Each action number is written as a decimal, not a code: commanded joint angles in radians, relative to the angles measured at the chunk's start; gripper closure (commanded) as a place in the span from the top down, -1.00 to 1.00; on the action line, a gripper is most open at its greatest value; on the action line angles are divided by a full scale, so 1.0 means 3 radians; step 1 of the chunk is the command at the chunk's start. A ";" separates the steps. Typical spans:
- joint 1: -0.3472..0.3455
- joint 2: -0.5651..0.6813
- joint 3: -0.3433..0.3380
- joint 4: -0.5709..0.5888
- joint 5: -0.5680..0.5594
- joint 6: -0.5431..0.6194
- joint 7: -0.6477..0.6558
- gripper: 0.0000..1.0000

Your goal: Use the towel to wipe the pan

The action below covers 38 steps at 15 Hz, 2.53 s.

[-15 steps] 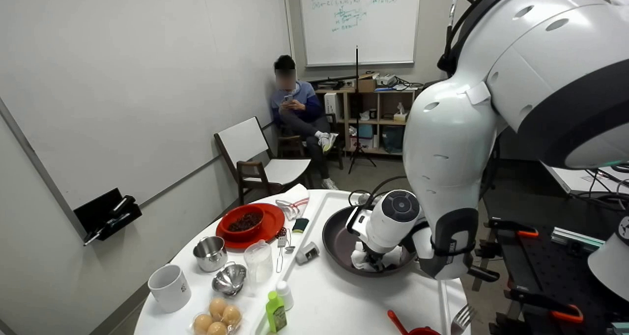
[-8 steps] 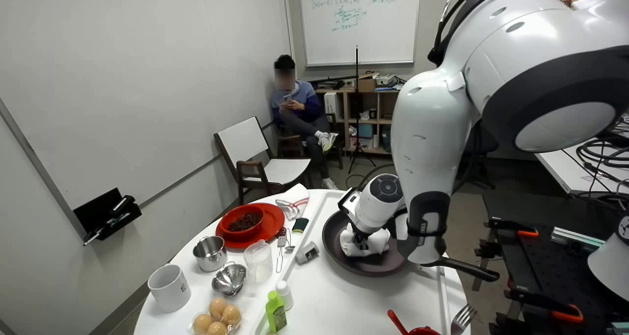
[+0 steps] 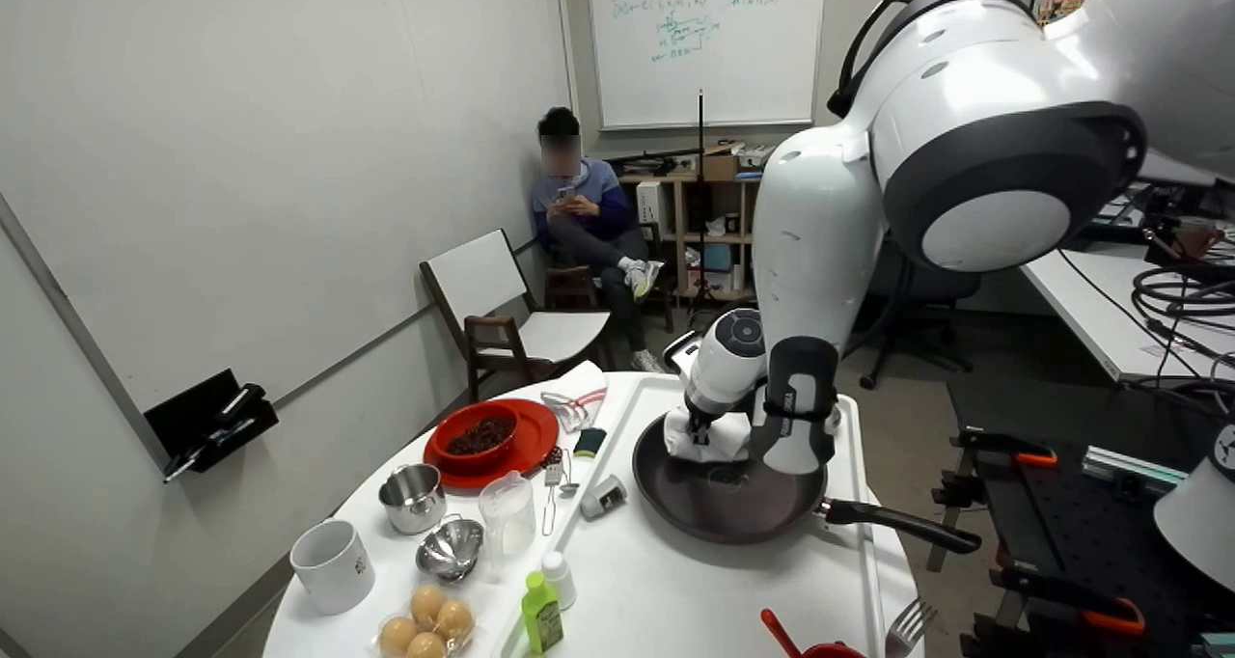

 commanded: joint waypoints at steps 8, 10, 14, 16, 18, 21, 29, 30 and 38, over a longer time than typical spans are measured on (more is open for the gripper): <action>-0.0326 0.0204 -0.0115 0.0000 0.0082 -0.0153 -0.0005 -0.84; -0.0336 0.0172 -0.0075 -0.0028 0.0066 -0.0124 -0.0010 -0.84; -0.0288 0.0147 0.0010 -0.0069 0.0071 -0.0071 0.0000 -0.84; -0.0260 0.0139 0.0049 -0.0078 0.0086 -0.0025 0.0008 -0.84; -0.0221 0.0142 0.0065 -0.0070 0.0123 0.0035 0.0021 -0.84; -0.0174 0.0143 0.0062 -0.0039 0.0167 0.0067 0.0033 -0.84; 0.0047 0.0214 0.0013 0.0186 0.0362 0.0039 0.0080 -0.84; 0.0077 0.0227 0.0014 0.0193 0.0378 0.0038 0.0081 -0.84; 0.0276 0.0285 0.0045 0.0138 0.0412 0.0052 0.0066 -0.84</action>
